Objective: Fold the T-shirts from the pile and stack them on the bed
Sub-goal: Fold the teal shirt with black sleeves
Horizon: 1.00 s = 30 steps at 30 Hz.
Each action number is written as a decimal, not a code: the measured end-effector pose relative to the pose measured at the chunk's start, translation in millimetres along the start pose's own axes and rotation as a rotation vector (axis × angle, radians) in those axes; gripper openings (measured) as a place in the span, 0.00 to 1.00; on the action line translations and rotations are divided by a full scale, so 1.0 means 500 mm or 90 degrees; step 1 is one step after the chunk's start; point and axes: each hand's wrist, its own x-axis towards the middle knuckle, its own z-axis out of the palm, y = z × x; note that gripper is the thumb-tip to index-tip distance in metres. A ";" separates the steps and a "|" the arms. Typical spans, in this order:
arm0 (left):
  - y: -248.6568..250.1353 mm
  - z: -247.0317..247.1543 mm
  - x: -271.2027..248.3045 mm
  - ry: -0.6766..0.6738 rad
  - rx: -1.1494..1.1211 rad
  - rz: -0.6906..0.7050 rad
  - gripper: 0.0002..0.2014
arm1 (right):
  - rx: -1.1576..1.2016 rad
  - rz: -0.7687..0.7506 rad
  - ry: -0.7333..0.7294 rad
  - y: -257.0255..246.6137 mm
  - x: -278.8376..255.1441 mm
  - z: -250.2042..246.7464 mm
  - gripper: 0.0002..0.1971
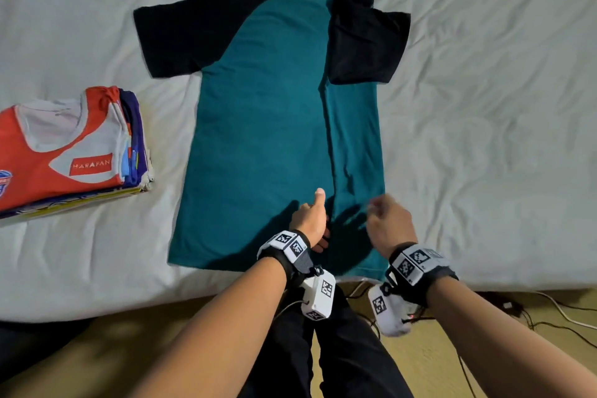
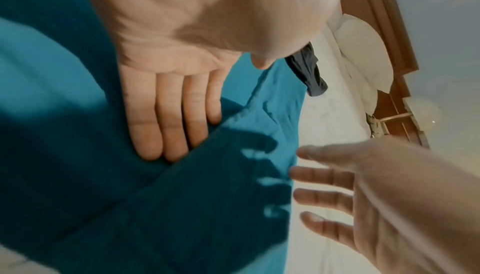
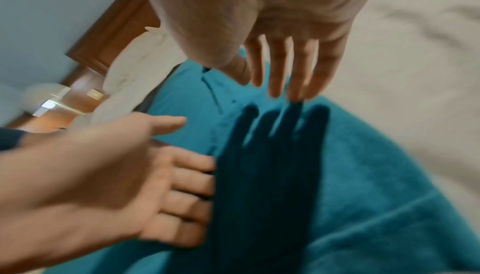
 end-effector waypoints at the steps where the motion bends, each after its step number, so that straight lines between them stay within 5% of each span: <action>1: -0.006 0.012 0.002 0.012 0.027 0.011 0.48 | -0.022 0.015 0.051 0.021 0.015 -0.002 0.12; 8: -0.024 0.070 -0.030 0.154 0.259 0.191 0.22 | -0.021 0.062 0.116 0.036 0.032 0.062 0.19; 16: -0.100 0.035 -0.026 0.182 0.358 0.300 0.16 | -0.096 -0.031 0.071 0.057 0.034 0.104 0.18; 23: 0.019 -0.010 0.029 0.229 0.360 0.237 0.20 | -0.180 -0.022 0.091 0.070 0.041 0.073 0.23; 27: 0.138 0.001 0.098 0.180 0.325 0.198 0.26 | -0.320 -0.149 0.186 0.035 0.057 0.083 0.33; 30: 0.173 0.014 0.119 0.168 0.361 0.209 0.20 | -0.396 -0.258 0.155 0.020 0.094 0.119 0.38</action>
